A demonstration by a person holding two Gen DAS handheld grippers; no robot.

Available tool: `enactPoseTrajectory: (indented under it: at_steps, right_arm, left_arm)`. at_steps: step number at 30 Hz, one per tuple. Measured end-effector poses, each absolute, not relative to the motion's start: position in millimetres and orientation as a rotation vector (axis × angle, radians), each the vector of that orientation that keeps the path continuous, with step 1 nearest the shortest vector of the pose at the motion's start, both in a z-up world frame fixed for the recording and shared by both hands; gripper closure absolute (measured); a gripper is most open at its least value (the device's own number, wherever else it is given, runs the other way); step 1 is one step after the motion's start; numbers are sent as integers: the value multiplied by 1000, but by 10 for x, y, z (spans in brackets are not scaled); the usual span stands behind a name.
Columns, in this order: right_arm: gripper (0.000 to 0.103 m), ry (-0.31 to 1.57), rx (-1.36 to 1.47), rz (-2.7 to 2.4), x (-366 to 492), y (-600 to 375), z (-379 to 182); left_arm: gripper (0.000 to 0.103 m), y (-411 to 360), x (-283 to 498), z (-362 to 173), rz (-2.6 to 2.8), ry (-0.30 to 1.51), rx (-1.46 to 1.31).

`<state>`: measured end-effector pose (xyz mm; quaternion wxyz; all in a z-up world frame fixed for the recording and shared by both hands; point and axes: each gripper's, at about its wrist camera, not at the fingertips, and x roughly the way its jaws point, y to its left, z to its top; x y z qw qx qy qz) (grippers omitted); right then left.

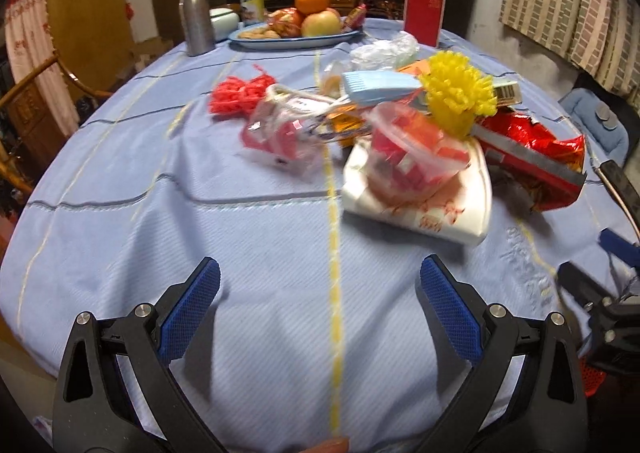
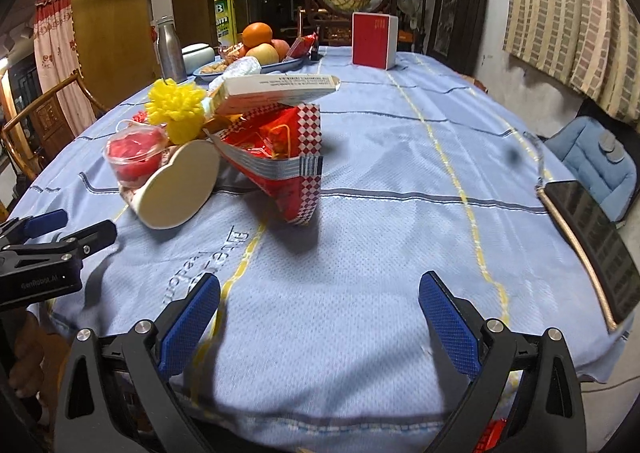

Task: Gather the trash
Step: 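Grasp the red snack bag with the right gripper while the left gripper approaches the jelly cup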

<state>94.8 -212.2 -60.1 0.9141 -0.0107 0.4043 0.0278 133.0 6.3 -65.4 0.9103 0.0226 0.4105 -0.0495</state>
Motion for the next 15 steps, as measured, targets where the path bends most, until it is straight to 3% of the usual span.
enactPoseTrajectory:
  at_steps: [15]
  right_arm:
    - [5,761,-6,85,936,-2205,-658]
  left_arm:
    - [6,-61,1456,-824,-118,865,86]
